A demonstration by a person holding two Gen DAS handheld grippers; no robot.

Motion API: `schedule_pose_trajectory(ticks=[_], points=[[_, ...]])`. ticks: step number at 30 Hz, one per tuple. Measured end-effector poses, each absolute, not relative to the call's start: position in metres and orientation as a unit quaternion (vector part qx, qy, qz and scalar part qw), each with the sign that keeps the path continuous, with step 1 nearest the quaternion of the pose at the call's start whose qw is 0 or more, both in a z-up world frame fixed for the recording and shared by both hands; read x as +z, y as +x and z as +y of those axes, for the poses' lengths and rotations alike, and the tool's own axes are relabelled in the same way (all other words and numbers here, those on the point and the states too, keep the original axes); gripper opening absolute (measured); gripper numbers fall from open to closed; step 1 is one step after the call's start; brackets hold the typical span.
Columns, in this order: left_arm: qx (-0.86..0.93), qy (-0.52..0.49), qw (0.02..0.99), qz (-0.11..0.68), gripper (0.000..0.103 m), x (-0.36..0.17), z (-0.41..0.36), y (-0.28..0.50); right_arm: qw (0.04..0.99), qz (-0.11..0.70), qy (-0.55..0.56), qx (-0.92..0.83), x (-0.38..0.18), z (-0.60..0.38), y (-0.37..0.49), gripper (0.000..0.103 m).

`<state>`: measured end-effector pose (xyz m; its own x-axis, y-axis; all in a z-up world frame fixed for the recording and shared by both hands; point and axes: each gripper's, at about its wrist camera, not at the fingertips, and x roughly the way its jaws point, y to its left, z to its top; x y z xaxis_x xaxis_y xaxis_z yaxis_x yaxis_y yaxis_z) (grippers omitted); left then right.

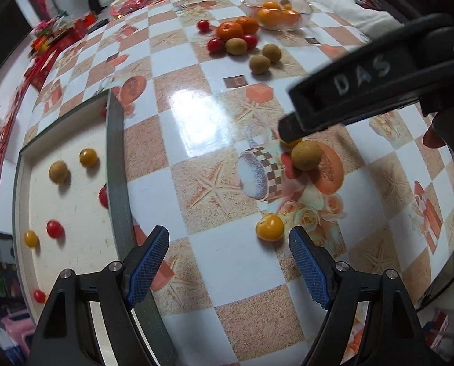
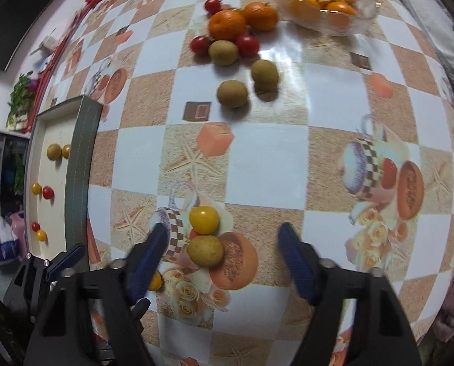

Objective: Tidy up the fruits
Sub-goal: 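Close the left tool on a yellow cherry tomato while the right tool grasps another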

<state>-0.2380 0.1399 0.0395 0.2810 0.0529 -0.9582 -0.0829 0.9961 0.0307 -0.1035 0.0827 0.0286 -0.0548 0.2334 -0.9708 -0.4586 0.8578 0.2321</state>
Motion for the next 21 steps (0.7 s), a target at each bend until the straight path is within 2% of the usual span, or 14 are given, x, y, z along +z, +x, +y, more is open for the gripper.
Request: schedule_pose_trajectory(ticks=[2,6,8,10,19,21], points=[[0.051,-0.022,0.798,0.6,0.082,0.039,0.144,-0.241,0.674,0.685,-0.084,0.263,0.023,0.088,-0.103,0.056],[0.059,-0.038,0.793,0.605,0.082,0.036,0.151,-0.244,0.671,0.681,-0.094,0.278,0.019,0.097,-0.108,0.048],[0.059,-0.039,0.792,0.606,0.082,0.034,0.151,-0.243,0.668,0.68,-0.104,0.284,0.017,0.1,-0.112,0.035],[0.058,-0.04,0.792,0.606,0.082,0.034,0.148,-0.239,0.669,0.677,-0.12,0.283,0.015,0.104,-0.117,0.027],[0.042,-0.031,0.794,0.606,0.081,0.029,0.13,-0.22,0.692,0.663,-0.094,0.269,0.021,0.094,-0.105,0.026],[0.036,-0.029,0.791,0.611,0.067,0.026,0.126,-0.215,0.693,0.663,-0.085,0.269,0.023,0.091,-0.101,0.025]])
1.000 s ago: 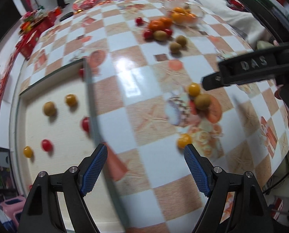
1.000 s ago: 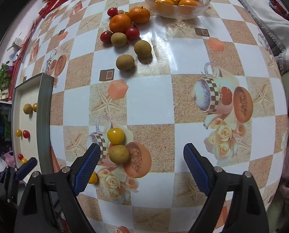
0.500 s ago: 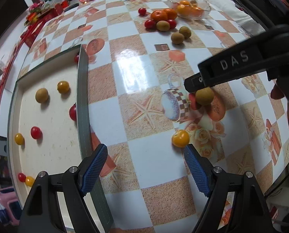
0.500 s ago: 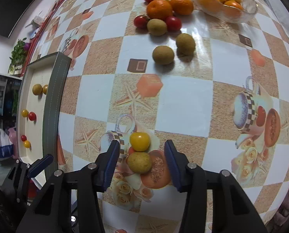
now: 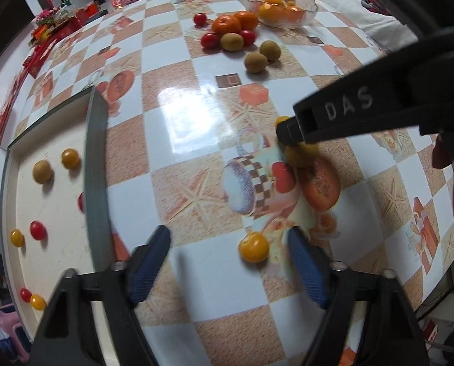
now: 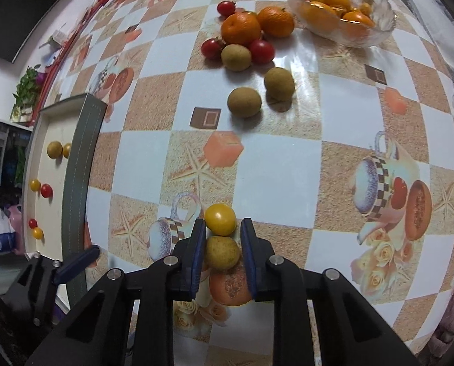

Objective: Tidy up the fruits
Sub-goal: 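Close the left tool on a yellow cherry tomato while the right tool grasps another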

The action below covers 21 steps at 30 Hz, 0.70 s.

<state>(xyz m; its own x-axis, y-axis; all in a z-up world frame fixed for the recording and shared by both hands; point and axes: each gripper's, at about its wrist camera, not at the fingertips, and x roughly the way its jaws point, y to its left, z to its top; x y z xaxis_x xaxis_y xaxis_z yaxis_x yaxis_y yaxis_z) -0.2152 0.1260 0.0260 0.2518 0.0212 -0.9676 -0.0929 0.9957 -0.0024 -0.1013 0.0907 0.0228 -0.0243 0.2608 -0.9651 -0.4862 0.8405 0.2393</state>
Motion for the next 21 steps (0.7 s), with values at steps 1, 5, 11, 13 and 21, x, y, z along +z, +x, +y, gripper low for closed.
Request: schedule_pose_trajectory(ticks=[1,5,11,13,21], points=[[0.033,-0.028,0.786,0.617,0.062,0.023,0.124,-0.213,0.694,0.663,-0.081,0.269,0.023,0.089,-0.1,0.025],[0.025,-0.025,0.776,0.629,0.045,0.014,0.119,-0.209,0.696,0.663,-0.067,0.269,0.027,0.077,-0.094,0.024],[0.001,-0.046,0.776,0.629,0.022,0.015,0.12,-0.206,0.695,0.666,-0.043,0.268,0.03,0.063,-0.091,0.024],[0.0,-0.072,0.773,0.631,0.022,0.016,0.127,-0.206,0.695,0.665,-0.039,0.269,0.032,0.061,-0.091,0.024],[0.007,-0.098,0.769,0.632,0.022,0.019,0.147,-0.212,0.695,0.664,-0.045,0.272,0.03,0.064,-0.096,0.024]])
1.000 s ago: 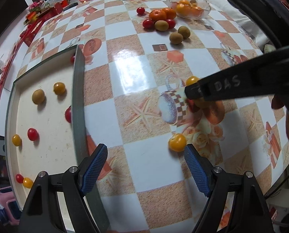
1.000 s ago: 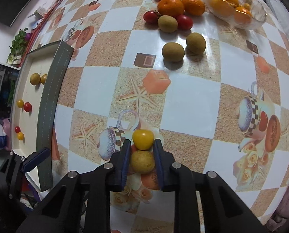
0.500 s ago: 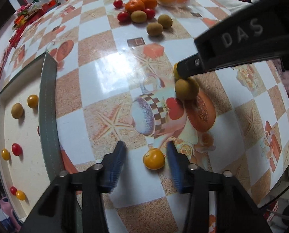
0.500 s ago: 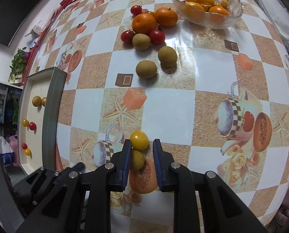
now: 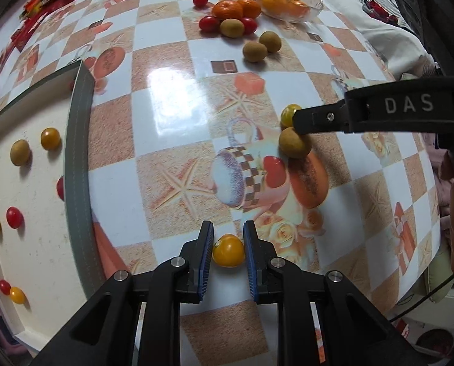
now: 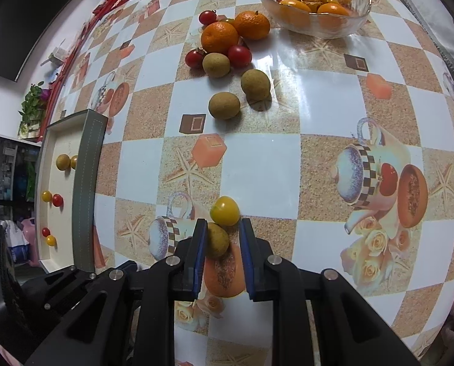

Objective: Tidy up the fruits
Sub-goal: 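Close the left tool on a yellow cherry tomato while the right tool grasps another, then carry both yellow tomatoes over the white tray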

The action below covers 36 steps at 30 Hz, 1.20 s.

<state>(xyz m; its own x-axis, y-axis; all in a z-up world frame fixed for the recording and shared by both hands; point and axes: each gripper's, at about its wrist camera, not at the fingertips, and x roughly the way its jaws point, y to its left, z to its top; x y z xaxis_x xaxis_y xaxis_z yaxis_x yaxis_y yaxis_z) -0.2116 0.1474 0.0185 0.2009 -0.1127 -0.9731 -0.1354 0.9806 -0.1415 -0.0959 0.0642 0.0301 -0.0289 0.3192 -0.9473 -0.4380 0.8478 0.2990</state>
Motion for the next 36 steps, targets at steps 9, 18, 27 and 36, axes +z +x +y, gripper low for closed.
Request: schedule_pose_trajectory(ticks=[9,18,27,36], points=[[0.017,-0.103,0.768,0.632,0.022,0.013,0.151,-0.219,0.693,0.67,-0.077,0.256,0.016,0.079,-0.088,0.025],[0.014,-0.123,0.765,0.632,0.022,0.014,0.162,-0.226,0.704,0.663,-0.016,0.253,0.033,0.052,-0.089,0.023],[0.003,-0.126,0.768,0.628,0.022,0.026,0.172,-0.23,0.705,0.664,0.018,0.249,0.042,0.026,-0.109,0.023],[0.001,-0.123,0.772,0.623,0.022,0.034,0.17,-0.23,0.701,0.671,0.028,0.24,0.043,0.015,-0.124,0.023]])
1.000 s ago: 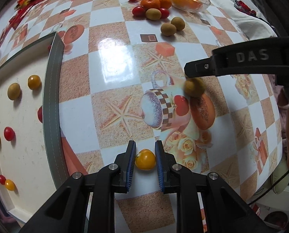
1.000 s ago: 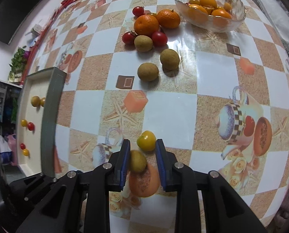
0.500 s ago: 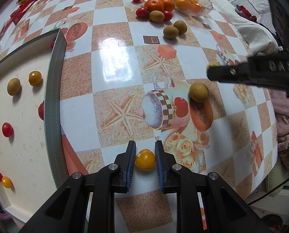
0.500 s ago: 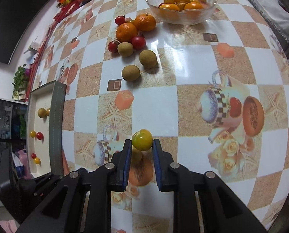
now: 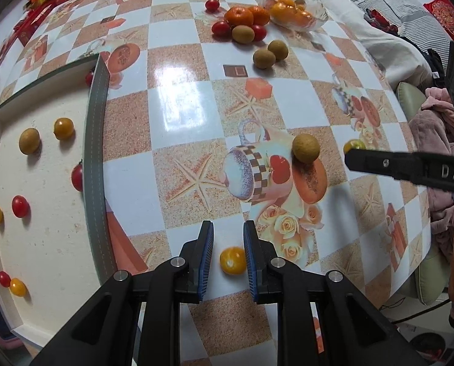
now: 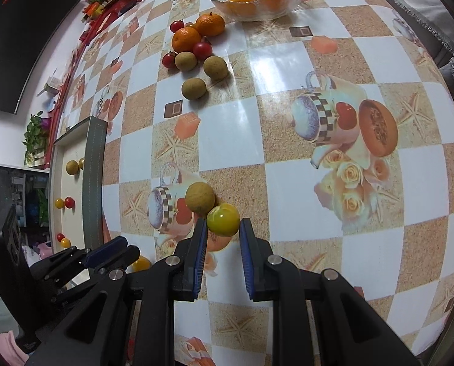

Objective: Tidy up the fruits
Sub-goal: 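Carry both yellow tomatoes over the white tray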

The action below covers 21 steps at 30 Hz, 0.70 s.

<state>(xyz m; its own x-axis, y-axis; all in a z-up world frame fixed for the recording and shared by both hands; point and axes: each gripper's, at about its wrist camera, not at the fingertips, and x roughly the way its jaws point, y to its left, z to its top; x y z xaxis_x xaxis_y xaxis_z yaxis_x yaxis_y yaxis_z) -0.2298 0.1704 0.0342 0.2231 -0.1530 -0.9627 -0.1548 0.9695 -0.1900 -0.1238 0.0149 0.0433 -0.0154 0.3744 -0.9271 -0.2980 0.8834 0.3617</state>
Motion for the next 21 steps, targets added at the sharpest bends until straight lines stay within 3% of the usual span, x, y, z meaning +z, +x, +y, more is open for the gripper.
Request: schedule_pose_trajectory(ticks=[9,11,12,21], points=[[-0.014,-0.097,0.774,0.626,0.026,0.038,0.164,-0.239,0.698,0.675,0.02,0.239,0.05,0.018,-0.134,0.023],[-0.012,-0.091,0.774,0.627,0.07,0.036,0.163,-0.243,0.696,0.677,0.022,0.237,0.049,0.016,-0.136,0.023],[-0.005,-0.087,0.779,0.62,0.074,0.037,0.163,-0.246,0.696,0.678,0.023,0.237,0.048,0.016,-0.137,0.023],[0.01,-0.055,0.769,0.637,0.072,0.02,0.16,-0.245,0.691,0.686,0.034,0.227,0.041,0.009,-0.145,0.023]])
